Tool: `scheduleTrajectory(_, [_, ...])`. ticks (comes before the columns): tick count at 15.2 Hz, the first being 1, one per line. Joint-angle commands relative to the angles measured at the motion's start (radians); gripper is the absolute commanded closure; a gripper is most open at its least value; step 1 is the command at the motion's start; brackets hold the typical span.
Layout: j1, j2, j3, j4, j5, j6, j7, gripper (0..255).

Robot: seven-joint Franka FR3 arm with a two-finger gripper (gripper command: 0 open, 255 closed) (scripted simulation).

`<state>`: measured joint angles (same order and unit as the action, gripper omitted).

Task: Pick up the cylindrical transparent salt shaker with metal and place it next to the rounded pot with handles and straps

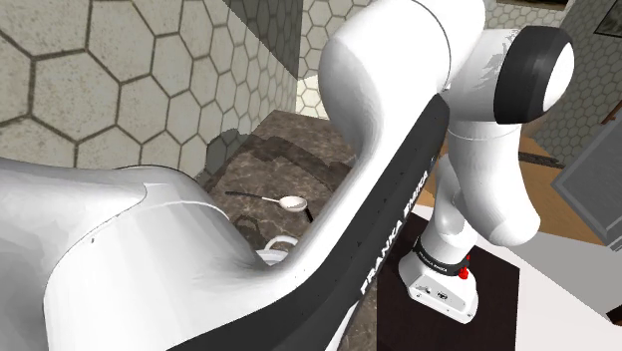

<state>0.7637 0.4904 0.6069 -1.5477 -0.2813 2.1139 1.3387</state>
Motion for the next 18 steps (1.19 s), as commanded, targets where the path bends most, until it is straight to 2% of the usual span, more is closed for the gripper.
scheduleTrajectory(1, [0.002, 0.009, -0.004, -0.015, -0.007, 0.024, 0.005, 255])
scheduleTrajectory(9, [0.002, 0.013, -0.006, -0.022, -0.01, 0.034, 0.007, 255])
scheduleTrajectory(10, [0.002, 0.013, -0.006, -0.022, -0.01, 0.034, 0.007, 0])
scheduleTrajectory(15, [0.002, 0.013, -0.006, -0.022, -0.01, 0.034, 0.007, 0])
scheduleTrajectory(18, [-0.014, -0.037, 0.012, 0.006, 0.022, -0.038, -0.012, 0])
